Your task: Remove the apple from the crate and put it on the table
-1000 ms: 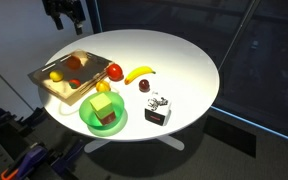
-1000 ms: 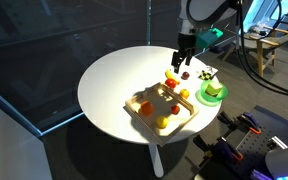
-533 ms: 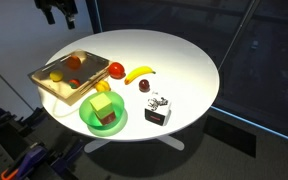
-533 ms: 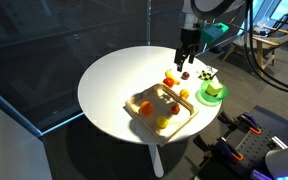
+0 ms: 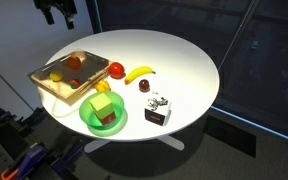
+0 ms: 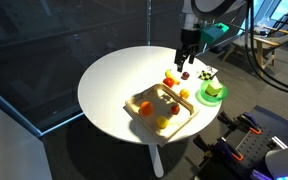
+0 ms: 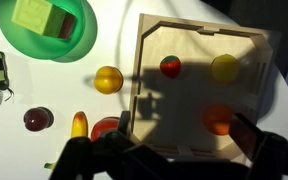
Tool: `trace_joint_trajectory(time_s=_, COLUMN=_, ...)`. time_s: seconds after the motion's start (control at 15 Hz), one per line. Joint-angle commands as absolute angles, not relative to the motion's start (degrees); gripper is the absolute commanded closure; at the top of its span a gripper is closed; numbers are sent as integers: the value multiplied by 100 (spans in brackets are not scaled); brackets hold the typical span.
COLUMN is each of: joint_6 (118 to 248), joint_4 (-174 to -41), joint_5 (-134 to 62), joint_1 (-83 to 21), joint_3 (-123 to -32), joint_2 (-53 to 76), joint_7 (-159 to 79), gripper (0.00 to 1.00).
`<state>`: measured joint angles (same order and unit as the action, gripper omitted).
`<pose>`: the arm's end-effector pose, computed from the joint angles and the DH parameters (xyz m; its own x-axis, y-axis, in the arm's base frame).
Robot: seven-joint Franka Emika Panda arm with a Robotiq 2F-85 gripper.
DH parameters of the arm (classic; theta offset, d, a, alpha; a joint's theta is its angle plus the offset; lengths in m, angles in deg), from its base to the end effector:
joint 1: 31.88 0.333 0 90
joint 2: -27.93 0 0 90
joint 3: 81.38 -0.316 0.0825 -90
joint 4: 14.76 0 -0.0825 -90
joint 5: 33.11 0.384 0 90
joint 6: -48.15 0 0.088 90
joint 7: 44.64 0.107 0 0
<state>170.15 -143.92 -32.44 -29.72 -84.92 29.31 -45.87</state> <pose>0.5031 0.0508 0.3655 0.9884 0.1138 -0.1006 0.1134 -0.9935 -0.0099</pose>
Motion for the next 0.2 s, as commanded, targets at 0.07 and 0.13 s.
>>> trace_joint_trajectory(time_s=0.07, joint_6=17001, joint_4=-14383, joint_5=-3245, joint_1=-2945, joint_3=-8466, joint_2=2930, joint_7=-4584, gripper=0)
trace_joint_trajectory(time_s=0.13, joint_6=17001, joint_4=-14383, joint_5=-3245, joint_1=-2945, joint_3=-8466, joint_2=2930, joint_7=-4584, gripper=0)
